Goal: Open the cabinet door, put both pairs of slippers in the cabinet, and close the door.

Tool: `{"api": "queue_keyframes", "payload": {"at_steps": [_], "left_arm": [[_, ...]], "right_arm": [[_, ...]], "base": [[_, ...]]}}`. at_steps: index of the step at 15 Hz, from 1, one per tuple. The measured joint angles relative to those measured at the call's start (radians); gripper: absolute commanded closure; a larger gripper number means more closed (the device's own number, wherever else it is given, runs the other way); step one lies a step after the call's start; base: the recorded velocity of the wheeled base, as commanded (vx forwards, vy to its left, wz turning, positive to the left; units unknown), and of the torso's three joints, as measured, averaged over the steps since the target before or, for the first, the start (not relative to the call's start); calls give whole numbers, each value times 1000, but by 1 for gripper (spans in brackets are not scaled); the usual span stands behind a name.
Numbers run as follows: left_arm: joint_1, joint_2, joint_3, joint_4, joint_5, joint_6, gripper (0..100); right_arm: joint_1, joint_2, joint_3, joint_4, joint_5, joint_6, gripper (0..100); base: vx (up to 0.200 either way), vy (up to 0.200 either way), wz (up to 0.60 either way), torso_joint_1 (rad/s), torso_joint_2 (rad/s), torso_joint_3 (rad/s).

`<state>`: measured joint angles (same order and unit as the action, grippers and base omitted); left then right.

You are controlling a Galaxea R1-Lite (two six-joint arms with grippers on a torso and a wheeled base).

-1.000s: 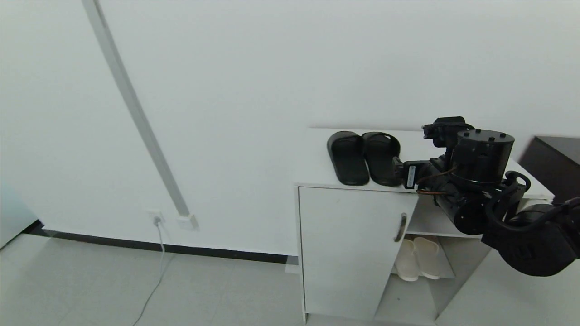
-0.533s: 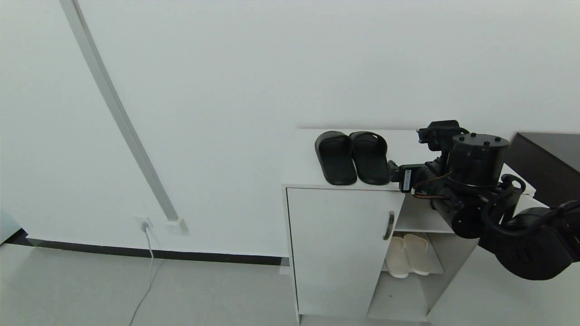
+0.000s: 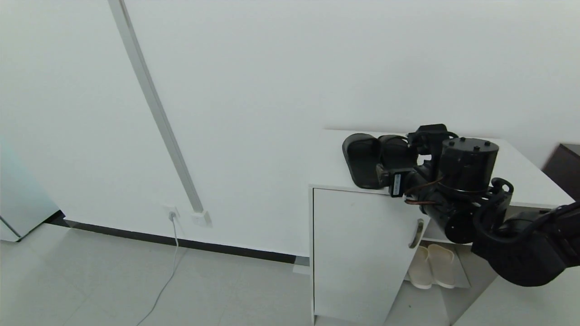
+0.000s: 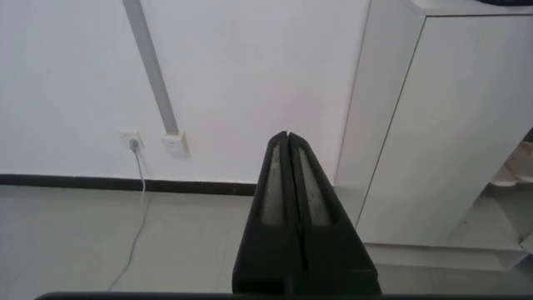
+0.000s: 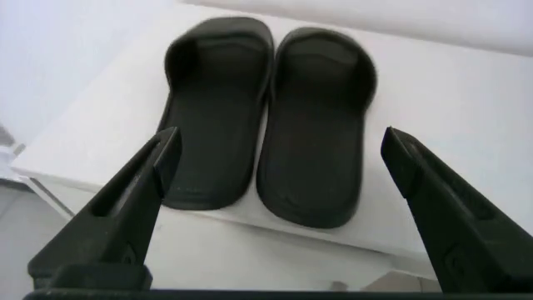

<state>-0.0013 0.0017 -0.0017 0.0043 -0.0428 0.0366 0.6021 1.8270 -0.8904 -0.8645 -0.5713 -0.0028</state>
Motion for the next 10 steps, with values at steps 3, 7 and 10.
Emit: {"api": "queue_keyframes", "payload": {"at_steps": [3,7,10], "left_arm": [[0,0,0,0,0,1,100],[0,0,0,0,0,2,100],[0,0,0,0,0,2,100]], "right_arm": [[9,8,-80,178,-71,94,0],[1,40,-145,228,-126,140,0],[-7,74,-154,228,-126,142,0]], "base": [[0,0,0,0,0,0],[200,0,0,-5,4,4],[133,0,0,10,6,0]]}}
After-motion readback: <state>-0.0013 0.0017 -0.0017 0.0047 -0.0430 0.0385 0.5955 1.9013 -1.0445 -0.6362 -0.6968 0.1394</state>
